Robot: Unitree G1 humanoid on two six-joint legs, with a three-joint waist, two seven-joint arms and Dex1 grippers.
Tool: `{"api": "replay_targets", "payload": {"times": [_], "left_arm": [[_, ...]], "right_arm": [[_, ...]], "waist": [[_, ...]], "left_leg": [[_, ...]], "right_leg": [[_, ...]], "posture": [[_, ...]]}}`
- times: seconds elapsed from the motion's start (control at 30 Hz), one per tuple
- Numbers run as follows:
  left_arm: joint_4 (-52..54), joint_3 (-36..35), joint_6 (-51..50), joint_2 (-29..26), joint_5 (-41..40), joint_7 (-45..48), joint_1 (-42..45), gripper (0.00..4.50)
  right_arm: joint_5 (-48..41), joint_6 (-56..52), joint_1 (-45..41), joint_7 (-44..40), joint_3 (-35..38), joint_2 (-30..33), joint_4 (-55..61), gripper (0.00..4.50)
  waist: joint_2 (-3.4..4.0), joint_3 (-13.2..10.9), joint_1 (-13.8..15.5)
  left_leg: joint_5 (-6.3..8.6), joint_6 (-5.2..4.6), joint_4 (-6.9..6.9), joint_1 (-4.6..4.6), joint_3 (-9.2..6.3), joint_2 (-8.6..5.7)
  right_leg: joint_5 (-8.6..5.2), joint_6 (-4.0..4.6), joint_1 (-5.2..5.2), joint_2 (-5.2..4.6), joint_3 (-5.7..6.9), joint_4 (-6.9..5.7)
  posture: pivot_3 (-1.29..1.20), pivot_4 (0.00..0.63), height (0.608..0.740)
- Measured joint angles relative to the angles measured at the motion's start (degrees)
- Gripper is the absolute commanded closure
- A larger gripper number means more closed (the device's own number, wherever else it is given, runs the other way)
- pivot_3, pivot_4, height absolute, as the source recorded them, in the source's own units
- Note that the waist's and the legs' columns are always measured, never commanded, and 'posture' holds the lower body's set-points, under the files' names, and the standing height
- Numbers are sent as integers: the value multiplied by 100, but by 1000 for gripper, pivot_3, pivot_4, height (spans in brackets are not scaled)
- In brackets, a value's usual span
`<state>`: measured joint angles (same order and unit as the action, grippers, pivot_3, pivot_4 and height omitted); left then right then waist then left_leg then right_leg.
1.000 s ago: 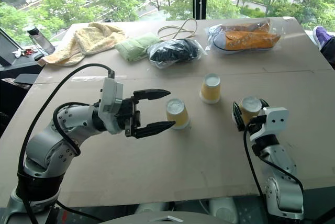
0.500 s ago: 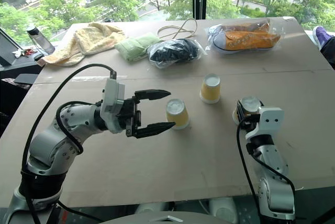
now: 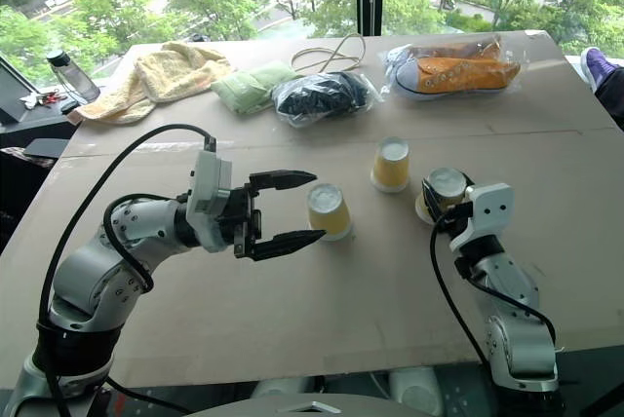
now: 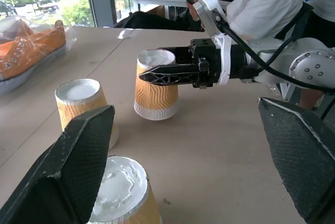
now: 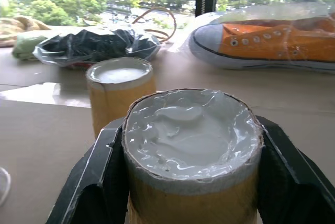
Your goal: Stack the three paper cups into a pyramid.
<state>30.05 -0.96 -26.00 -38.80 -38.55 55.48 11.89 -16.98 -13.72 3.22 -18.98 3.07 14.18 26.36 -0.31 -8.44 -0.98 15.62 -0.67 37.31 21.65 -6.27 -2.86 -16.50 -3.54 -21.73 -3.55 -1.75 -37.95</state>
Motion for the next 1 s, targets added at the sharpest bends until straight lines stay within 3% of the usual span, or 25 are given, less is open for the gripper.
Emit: {"api": "replay_targets", "payload": {"times": [0.2, 0.4, 0.8, 0.87, 0.93, 0.97, 1.0], "left_arm": [[282, -643, -9, -217, -76, -201, -1070, 0], [391, -984, 156, -217, 68, -331, -1988, 0], [547, -1020, 323, -208, 125, -359, -2136, 0], [547, -1020, 329, -208, 121, -355, -2081, 0], [547, -1017, 330, -208, 122, -337, -2054, 0], [546, -1016, 334, -208, 123, -326, -2035, 0], [546, -1016, 337, -208, 122, -323, -2020, 0]], "right_arm": [[-523, -319, -284, -1146, -465, 613, 22, 2253], [-567, -222, -627, -1692, -859, 622, -485, 2253], [-324, 92, -887, -1874, -1014, 435, -1156, 2253], [-258, 136, -899, -1864, -1028, 396, -1172, 1253], [-201, 191, -899, -1831, -1031, 364, -1174, 732], [-188, 236, -899, -1810, -1027, 347, -1180, 78], [-189, 270, -899, -1806, -1020, 340, -1180, 27]], "waist": [[2, -1, -5], [-1, -3, 20], [0, -3, 23], [0, -3, 23], [-1, -3, 22], [0, -3, 22], [0, -3, 22]], "left_leg": [[5, -8, -2, 0, -2, 5], [13, -22, -1, 0, -4, 2], [13, -20, -4, 2, -8, 1], [13, -20, -4, 2, -8, 0], [12, -20, -4, 2, -7, 0], [12, -19, -4, 2, -8, 0], [12, -19, -4, 2, -8, 0]], "right_leg": [[-1, 1, 0, -6, -3, 7], [0, 2, 2, -14, 0, 4], [0, 3, 0, -16, 4, 4], [1, 2, 0, -16, 2, 5], [1, 2, 0, -16, 2, 5], [1, 2, -1, -16, 3, 5], [1, 2, -1, -16, 3, 5]], "posture": [[0, 150, 740], [0, 150, 740], [0, 150, 740], [0, 150, 740], [0, 150, 740], [0, 150, 740], [0, 150, 740]]}}
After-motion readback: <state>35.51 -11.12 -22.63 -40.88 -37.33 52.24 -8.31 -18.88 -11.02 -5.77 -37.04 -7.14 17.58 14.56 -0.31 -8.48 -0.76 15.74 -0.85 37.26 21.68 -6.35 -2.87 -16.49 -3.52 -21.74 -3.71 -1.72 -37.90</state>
